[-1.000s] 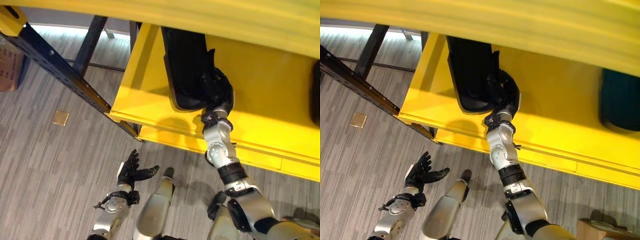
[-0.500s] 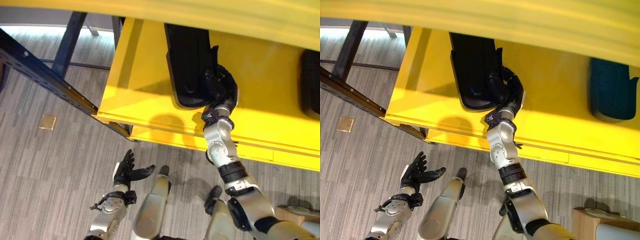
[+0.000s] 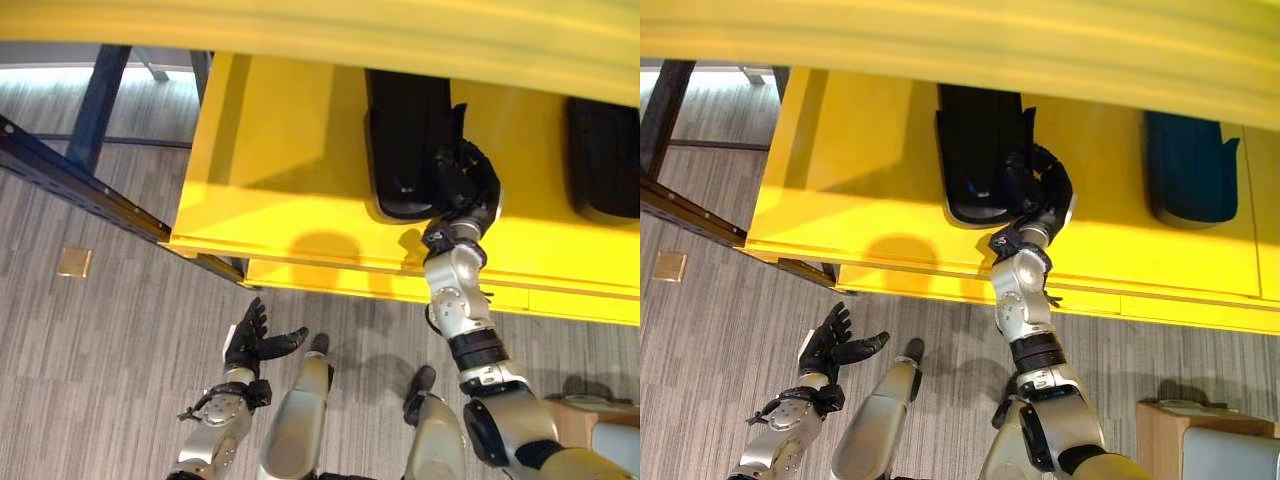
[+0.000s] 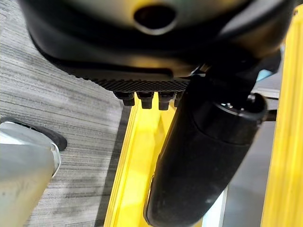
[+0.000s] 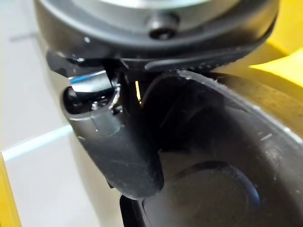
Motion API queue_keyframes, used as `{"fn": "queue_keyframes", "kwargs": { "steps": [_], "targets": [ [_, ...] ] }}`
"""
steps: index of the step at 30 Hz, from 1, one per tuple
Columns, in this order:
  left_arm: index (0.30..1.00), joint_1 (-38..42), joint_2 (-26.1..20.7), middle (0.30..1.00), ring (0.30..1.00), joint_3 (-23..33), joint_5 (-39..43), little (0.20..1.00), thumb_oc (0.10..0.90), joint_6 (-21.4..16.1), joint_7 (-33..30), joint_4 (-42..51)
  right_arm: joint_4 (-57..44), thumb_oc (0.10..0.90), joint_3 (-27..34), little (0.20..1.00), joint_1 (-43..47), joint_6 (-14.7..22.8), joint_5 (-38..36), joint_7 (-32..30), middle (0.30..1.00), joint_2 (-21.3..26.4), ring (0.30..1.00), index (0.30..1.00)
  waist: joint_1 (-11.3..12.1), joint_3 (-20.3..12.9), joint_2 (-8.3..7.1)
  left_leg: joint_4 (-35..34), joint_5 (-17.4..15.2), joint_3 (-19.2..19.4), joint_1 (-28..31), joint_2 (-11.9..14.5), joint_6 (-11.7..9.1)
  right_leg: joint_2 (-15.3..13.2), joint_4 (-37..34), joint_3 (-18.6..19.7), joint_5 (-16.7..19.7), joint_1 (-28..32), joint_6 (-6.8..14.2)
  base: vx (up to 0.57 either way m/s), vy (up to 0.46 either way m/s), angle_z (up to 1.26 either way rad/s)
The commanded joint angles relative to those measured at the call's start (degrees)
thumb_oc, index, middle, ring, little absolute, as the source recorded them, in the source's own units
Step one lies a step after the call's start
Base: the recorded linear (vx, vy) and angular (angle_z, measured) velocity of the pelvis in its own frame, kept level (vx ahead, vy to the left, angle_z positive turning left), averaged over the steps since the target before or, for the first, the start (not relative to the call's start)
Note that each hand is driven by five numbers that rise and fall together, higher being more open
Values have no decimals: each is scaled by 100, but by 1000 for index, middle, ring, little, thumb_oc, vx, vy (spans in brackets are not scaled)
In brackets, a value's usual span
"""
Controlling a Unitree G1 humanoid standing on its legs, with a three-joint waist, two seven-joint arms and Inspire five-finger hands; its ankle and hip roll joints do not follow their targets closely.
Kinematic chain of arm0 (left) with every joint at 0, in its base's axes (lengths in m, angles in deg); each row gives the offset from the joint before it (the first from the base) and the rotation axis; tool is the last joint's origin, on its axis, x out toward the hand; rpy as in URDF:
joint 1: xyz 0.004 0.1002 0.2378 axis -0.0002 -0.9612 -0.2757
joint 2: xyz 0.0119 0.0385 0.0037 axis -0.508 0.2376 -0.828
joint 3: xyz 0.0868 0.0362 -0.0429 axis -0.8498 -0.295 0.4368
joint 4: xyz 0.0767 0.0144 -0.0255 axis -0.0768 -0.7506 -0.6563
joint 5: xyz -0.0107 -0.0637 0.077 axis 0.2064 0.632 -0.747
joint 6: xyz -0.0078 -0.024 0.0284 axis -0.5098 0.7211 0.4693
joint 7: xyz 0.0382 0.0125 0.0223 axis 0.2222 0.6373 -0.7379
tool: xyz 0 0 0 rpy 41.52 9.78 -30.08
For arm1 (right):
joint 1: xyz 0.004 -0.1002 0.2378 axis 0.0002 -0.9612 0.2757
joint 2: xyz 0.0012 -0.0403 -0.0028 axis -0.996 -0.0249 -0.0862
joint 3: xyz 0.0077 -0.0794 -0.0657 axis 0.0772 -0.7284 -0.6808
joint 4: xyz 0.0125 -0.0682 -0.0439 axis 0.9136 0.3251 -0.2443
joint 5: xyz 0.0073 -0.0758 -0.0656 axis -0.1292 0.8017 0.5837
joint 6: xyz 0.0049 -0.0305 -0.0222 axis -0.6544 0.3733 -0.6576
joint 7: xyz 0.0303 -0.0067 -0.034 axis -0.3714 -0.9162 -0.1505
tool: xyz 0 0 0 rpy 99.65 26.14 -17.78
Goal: Move parts from the plastic box to the shelf.
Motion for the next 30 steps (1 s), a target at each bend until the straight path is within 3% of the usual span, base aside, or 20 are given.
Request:
{"fn": "queue_keyframes", "kwargs": {
  "steps": [1, 11, 29, 30],
  "targets": [
    [1000, -51, -202, 1000, 1000, 245, -10, 1000, 900, -482, -122, 637, -358, 400, 293, 300, 120, 530, -99, -109, 300, 122, 300, 300, 51, -122, 69, -493, 89, 227, 195, 247, -45, 32, 234, 45, -356, 296, -70, 0, 0, 0],
    [1000, -33, -207, 1000, 1000, 212, -17, 1000, 900, -457, -177, 686, -283, 400, 258, 300, 174, 655, -316, -218, 300, -286, 300, 300, 48, -132, 93, -496, 81, 246, 207, 233, -29, 12, 212, 57, -331, 324, -54, 0, 0, 0],
    [1000, 17, -269, 1000, 1000, 147, -3, 1000, 900, -502, -235, 783, -133, 400, 274, 300, 388, 644, -324, -355, 300, -379, 300, 300, 107, -74, 123, -438, 65, 258, 157, 173, 24, -17, 191, 83, -253, 311, -36, 0, 0, 0],
    [1000, 20, -267, 1000, 1000, 147, 0, 1000, 900, -507, -232, 782, -129, 484, 264, 418, 389, 631, -308, -345, 418, -368, 418, 418, 101, -82, 117, -469, 111, 256, 142, 165, 30, -20, 165, 79, -212, 294, -39, 0, 0, 0]
  ]
}}
